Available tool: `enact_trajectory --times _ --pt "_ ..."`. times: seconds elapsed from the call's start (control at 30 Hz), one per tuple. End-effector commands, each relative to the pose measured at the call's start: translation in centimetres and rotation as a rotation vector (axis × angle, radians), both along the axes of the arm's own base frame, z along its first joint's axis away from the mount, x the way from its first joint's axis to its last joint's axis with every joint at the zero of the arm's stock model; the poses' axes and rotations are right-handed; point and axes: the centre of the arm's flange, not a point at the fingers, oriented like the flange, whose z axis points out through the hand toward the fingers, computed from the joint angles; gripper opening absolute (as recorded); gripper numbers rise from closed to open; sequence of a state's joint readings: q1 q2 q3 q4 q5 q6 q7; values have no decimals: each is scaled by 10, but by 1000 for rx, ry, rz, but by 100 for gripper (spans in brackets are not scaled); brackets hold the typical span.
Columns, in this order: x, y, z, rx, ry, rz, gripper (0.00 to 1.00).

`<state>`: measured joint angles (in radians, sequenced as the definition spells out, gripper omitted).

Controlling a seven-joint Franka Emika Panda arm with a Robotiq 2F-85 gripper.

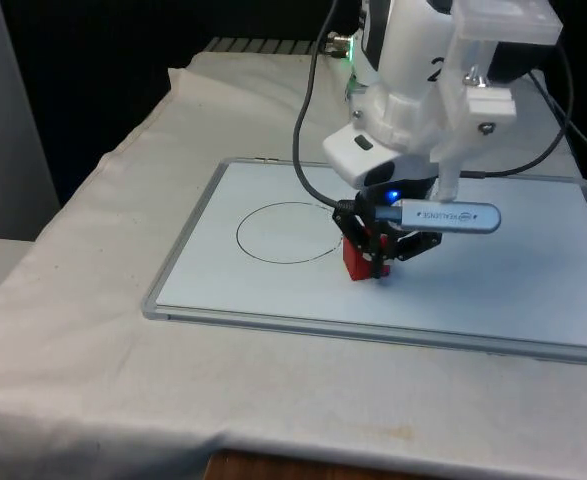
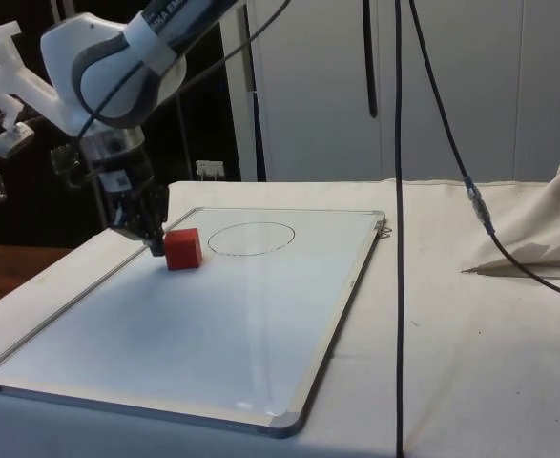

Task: Push the cube into the marked area.

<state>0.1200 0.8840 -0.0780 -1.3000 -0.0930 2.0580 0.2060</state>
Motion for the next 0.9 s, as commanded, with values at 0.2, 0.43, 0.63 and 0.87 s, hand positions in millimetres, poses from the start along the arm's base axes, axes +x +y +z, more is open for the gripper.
enact_trajectory --times 0.2,0.43,0.63,0.87 --pt "-2 -8 -2 -47 17 -6 0" --pt "-2 1 -2 -45 21 0 0" --pt "-6 10 -8 -40 29 7 0" --pt "-14 13 -16 -47 58 16 0"
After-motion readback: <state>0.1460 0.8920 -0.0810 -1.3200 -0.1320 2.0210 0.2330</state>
